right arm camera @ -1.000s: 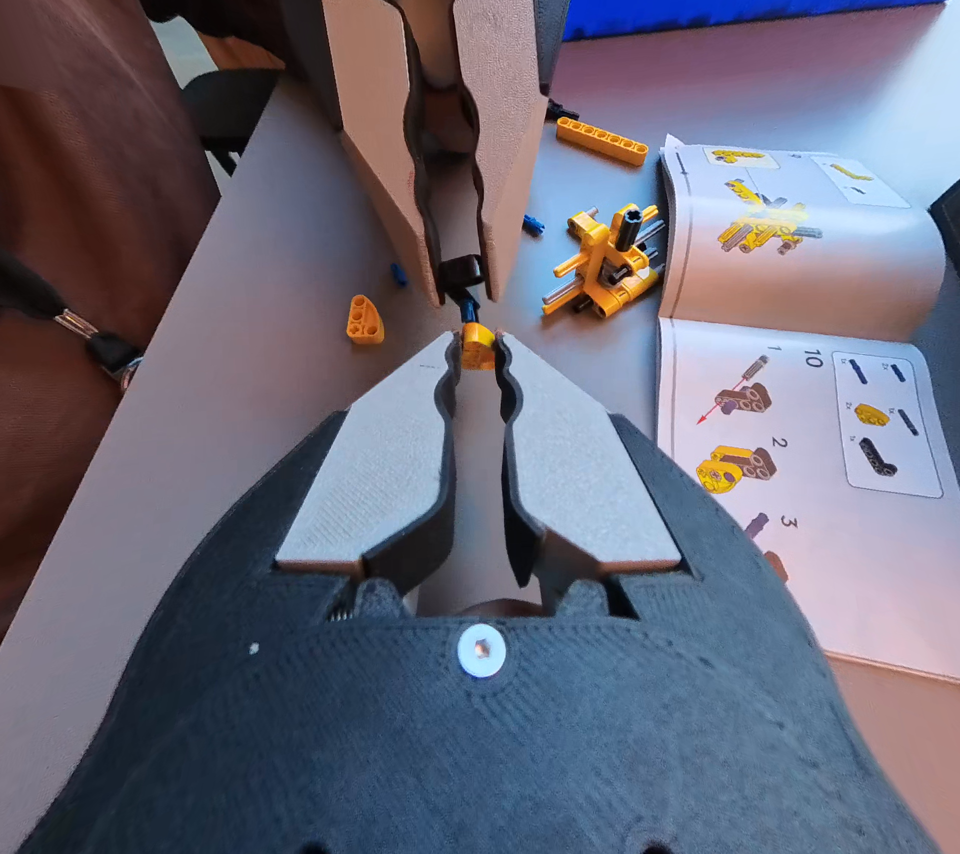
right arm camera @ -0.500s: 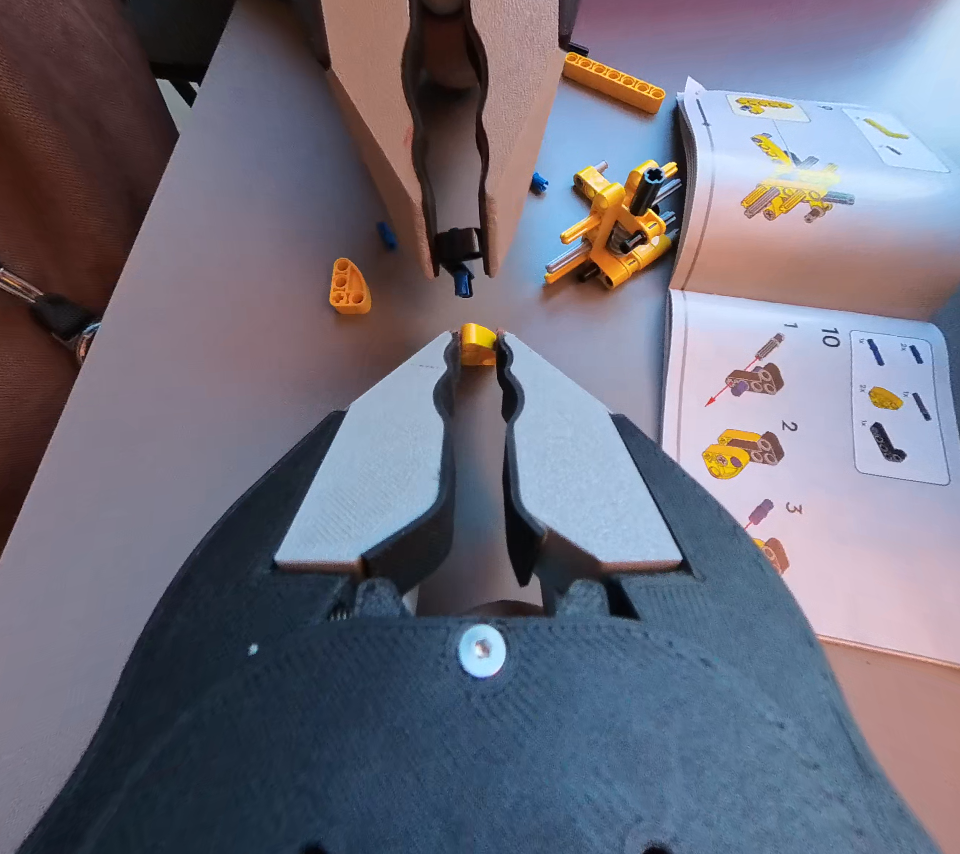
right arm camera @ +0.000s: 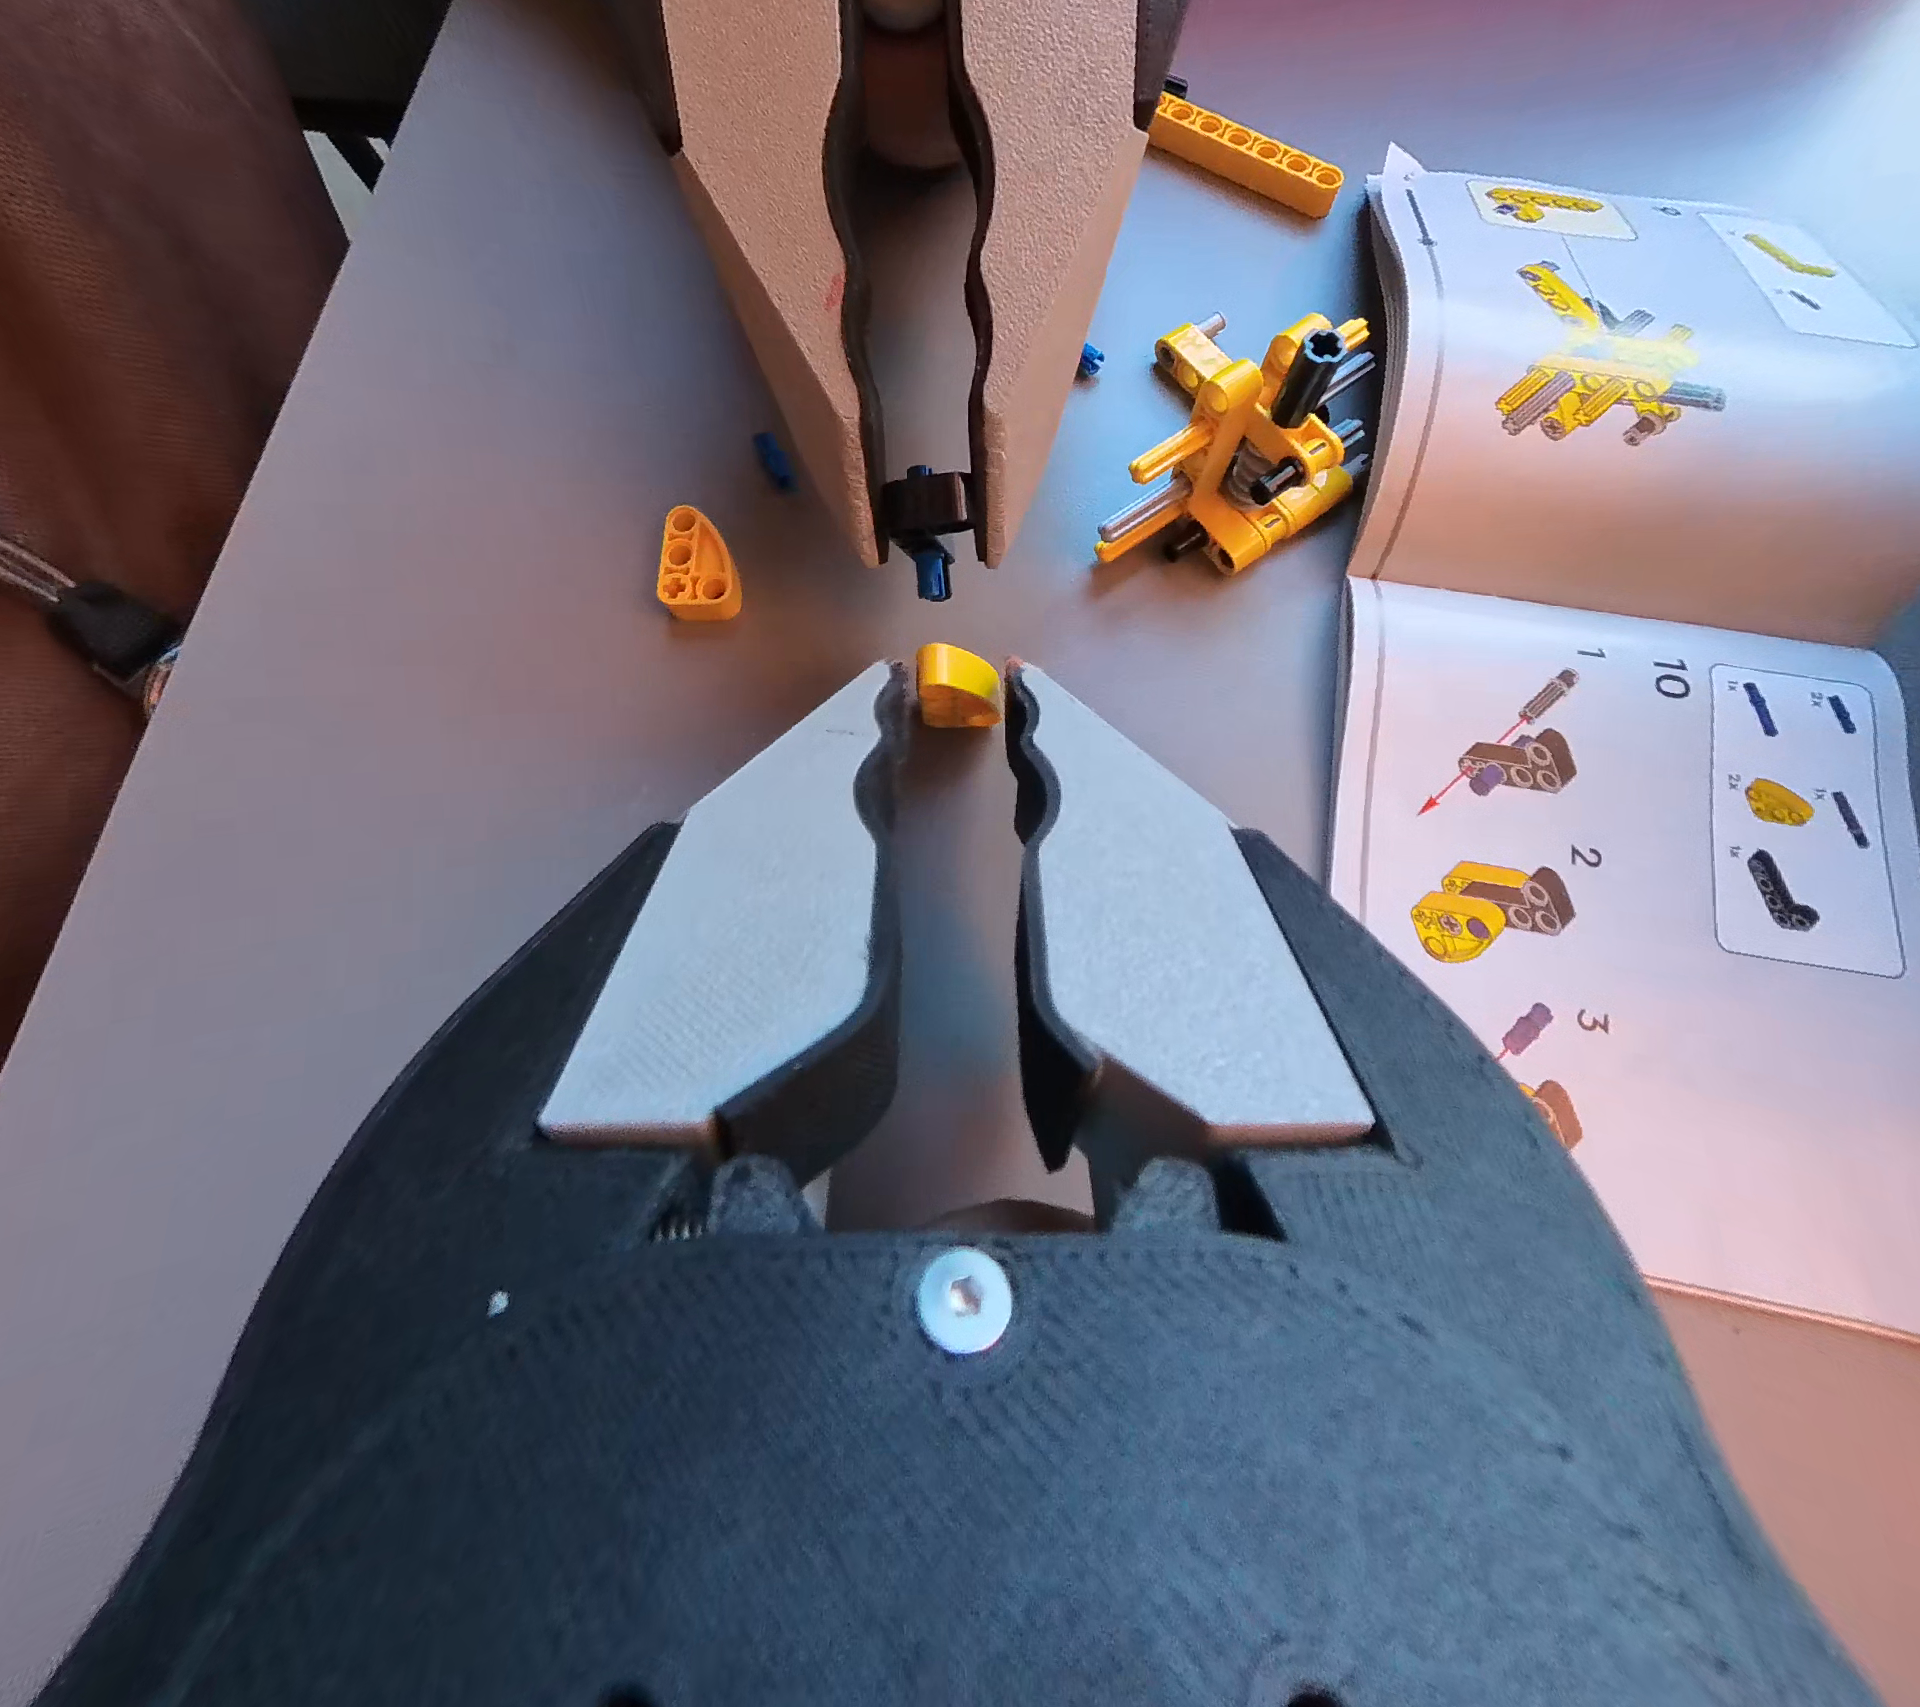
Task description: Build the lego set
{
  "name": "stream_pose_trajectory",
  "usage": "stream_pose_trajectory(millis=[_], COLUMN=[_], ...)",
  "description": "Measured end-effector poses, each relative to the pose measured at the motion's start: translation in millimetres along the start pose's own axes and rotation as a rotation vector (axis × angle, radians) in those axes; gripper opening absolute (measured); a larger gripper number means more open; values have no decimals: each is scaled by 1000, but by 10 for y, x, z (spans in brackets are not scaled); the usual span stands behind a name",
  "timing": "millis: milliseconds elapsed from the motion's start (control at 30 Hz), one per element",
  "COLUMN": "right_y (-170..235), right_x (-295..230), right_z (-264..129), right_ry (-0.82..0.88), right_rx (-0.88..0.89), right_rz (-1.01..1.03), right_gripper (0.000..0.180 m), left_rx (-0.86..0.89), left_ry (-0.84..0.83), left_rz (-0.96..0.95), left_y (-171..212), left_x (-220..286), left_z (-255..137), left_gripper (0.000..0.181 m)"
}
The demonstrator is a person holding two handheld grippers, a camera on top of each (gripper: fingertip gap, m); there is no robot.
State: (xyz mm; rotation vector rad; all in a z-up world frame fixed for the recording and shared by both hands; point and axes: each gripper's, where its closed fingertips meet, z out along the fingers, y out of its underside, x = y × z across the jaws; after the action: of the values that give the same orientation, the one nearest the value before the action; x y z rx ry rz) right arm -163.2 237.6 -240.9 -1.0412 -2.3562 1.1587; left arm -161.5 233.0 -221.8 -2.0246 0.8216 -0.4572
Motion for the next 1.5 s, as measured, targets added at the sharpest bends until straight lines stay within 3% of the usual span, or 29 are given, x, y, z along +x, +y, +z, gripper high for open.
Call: stream_pose_trajectory(millis=[333,600,1000,1500], right_y=[-67,-100,85,86], right_x=[-34,60,11,45], right_z=[-174,-420,-188,-200], right_ry=[24,72,100,103], right_rx=[112,240,44,50], right_rz=[60,151,82,111], right_gripper=[34,36,40,40], left_rx=[-6,-6,-21,-11], left_ry=[9,20,34,18], left_rz=[-1,-21,-27,-19], left_y=[15,26,51,37], left_x=[10,-9,-11,-24], left_z=[0,-11,-3,-9], left_gripper=[13,13,13,13])
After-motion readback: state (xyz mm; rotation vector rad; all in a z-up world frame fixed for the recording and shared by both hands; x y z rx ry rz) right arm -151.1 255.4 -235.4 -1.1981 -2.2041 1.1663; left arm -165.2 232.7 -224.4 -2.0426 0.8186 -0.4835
